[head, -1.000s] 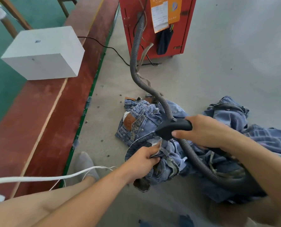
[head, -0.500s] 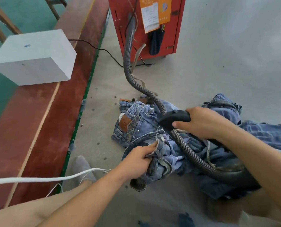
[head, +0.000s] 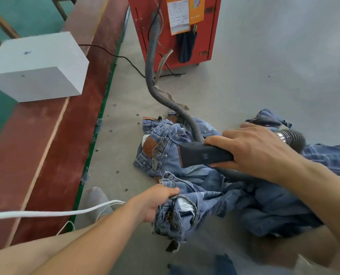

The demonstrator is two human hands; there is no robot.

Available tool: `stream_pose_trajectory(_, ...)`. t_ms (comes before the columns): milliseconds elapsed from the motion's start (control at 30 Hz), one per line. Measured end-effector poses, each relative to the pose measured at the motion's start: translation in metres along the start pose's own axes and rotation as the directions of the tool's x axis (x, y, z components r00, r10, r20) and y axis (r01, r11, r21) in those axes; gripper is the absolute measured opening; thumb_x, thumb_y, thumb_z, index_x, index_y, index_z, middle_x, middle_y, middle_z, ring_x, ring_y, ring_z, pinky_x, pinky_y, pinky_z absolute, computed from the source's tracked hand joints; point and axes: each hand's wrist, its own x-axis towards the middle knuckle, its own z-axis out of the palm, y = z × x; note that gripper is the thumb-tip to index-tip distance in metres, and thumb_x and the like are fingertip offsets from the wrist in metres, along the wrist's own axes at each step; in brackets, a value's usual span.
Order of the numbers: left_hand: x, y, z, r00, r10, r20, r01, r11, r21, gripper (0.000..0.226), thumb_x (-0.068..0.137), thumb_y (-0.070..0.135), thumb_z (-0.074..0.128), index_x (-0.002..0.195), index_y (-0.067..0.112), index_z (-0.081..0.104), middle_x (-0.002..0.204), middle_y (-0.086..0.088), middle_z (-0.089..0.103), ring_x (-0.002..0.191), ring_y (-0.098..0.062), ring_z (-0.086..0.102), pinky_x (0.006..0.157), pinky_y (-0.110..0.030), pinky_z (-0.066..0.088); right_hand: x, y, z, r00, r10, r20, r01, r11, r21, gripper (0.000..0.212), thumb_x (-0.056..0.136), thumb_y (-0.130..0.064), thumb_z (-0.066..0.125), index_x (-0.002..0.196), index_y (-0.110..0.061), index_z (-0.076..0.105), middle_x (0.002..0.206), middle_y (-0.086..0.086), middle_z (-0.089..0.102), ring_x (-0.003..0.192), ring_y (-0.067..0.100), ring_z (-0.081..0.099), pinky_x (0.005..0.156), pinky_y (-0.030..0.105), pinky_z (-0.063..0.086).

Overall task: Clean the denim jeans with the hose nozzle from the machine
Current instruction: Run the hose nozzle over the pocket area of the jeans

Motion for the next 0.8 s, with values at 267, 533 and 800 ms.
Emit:
stream_pose_trajectory(267,-0.006,-0.01,-0.007,0.967,0.247,0.062,-0.219,0.931,-0.292,0.031,0.102,0.022,0.057,0.125,0.004,0.068,0.122,-0.023,0.072,0.11,-0.037,0.072,0.094,-0.05,0.058,-0.013,0.029,0.031,0.985,0.172,-0.016,-0.171,0.954,-0.247,0.039,0.094,-0.036,0.069,0.13,-0.038,0.056,0.096,-0.003,0.066,0.093,0.028,0.065,0.087,0.044,0.041)
stream_pose_trajectory(533,-0.009,-0.013,-0.007,0.937,0.333,0.103,-0.319,0.938,-0.137,0.045,0.082,-0.003,0.065,0.127,-0.001,0.064,0.119,-0.02,0.074,0.113,-0.034,0.071,0.095,-0.043,0.055,-0.035,0.046,0.077,0.884,0.333,0.327,-0.294,0.942,-0.165,0.031,0.098,-0.051,0.058,0.128,-0.047,0.05,0.108,-0.012,0.061,0.112,0.02,0.061,0.097,0.039,0.039)
stream_pose_trajectory(800,-0.008,-0.016,-0.006,0.933,0.36,0.013,-0.36,0.932,-0.04,0.039,0.092,-0.019,0.057,0.123,0.002,0.067,0.118,-0.018,0.075,0.115,-0.036,0.07,0.104,-0.05,0.052,-0.014,0.015,0.076,0.943,0.215,0.255,-0.238,0.969,0.062,0.033,0.094,-0.051,0.063,0.125,-0.046,0.054,0.104,-0.018,0.058,0.106,0.015,0.055,0.096,0.039,0.035)
